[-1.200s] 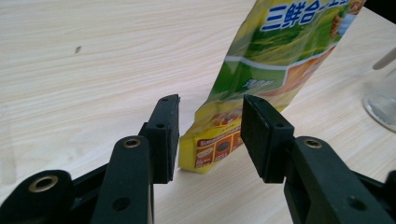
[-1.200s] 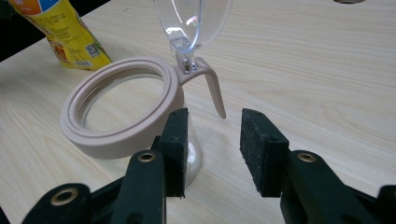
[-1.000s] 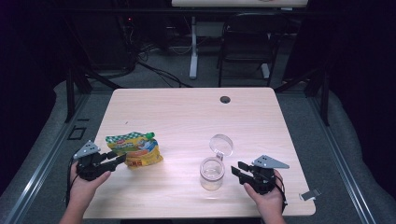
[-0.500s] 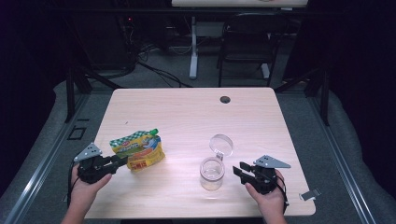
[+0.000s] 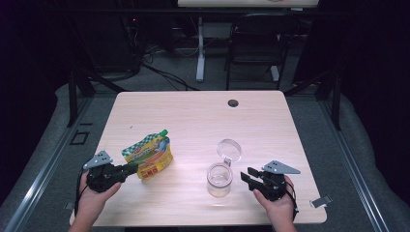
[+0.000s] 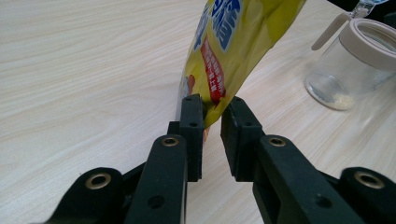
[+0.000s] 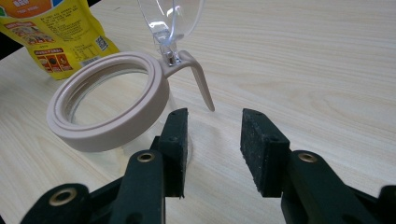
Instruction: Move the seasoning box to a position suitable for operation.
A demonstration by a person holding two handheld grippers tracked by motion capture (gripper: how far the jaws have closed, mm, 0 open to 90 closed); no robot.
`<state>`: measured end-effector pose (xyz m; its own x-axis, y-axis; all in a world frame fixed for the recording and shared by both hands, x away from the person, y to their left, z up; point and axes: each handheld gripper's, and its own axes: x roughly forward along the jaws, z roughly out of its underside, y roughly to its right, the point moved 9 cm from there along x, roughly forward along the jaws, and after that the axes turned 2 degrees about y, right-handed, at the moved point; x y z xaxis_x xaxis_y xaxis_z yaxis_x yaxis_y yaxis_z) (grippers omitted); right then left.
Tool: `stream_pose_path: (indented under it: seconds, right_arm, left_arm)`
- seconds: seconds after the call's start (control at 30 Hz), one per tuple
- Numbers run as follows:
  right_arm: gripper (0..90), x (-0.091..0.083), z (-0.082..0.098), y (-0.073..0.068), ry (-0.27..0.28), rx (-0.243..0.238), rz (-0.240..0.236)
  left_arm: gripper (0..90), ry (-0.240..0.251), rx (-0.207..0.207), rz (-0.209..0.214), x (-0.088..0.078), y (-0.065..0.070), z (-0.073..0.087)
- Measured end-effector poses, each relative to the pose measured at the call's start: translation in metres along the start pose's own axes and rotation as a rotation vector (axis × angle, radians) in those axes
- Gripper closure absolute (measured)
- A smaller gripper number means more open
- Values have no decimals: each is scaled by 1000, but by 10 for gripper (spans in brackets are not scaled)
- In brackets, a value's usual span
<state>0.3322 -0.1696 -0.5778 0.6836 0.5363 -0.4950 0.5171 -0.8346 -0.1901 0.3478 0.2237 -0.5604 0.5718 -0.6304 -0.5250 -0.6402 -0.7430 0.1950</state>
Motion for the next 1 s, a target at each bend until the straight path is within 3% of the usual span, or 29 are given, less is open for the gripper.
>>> stream_pose_path:
  seconds: [0.2, 0.27, 0.57, 1.0]
  right_arm:
    - [620, 1, 0, -1, 2, -1, -4]
    - [620, 1, 0, -1, 2, -1, -4]
    - [620, 2, 0, -1, -2, -5, -2]
    - [620, 2, 2, 0, -3, 8, -5]
  left_arm:
    - [812, -7, -4, 4, 1, 4, -1]
    - [806, -4, -15, 23, 2, 6, -1]
    - [701, 7, -47, 39, 7, 7, -4]
    - [593, -33, -60, 30, 31, 2, 1]
